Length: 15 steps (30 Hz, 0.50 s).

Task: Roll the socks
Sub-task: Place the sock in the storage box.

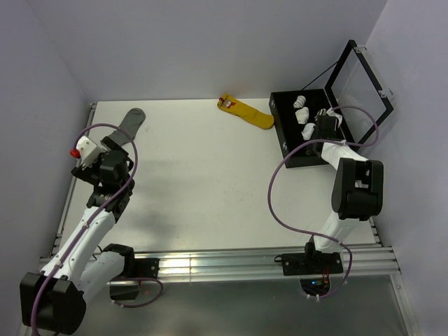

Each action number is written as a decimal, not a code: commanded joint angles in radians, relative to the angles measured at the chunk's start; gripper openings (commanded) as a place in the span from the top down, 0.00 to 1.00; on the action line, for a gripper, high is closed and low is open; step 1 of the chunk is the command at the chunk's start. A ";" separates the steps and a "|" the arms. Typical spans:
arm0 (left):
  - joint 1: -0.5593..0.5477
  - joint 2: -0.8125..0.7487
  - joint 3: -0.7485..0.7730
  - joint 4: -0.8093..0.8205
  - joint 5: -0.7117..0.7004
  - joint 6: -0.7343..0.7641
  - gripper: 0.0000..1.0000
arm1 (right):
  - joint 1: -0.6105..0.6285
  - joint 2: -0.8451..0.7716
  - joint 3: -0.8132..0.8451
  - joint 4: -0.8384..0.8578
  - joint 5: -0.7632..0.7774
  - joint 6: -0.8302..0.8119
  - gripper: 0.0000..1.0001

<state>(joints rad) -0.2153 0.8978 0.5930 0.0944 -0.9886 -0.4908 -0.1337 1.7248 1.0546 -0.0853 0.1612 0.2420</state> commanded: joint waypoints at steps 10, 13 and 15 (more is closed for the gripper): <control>-0.007 -0.039 -0.009 0.048 0.022 0.020 0.00 | -0.078 0.051 0.059 -0.123 0.002 0.082 1.00; -0.007 -0.042 -0.009 0.051 0.018 0.023 0.00 | -0.092 0.065 0.084 -0.126 0.003 0.085 1.00; -0.007 -0.042 -0.007 0.051 0.016 0.026 0.00 | -0.093 0.081 0.110 -0.136 -0.003 0.083 1.00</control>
<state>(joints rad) -0.2176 0.8761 0.5926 0.1085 -0.9756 -0.4847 -0.1883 1.7630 1.1213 -0.1753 0.1066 0.3183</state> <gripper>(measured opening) 0.995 0.315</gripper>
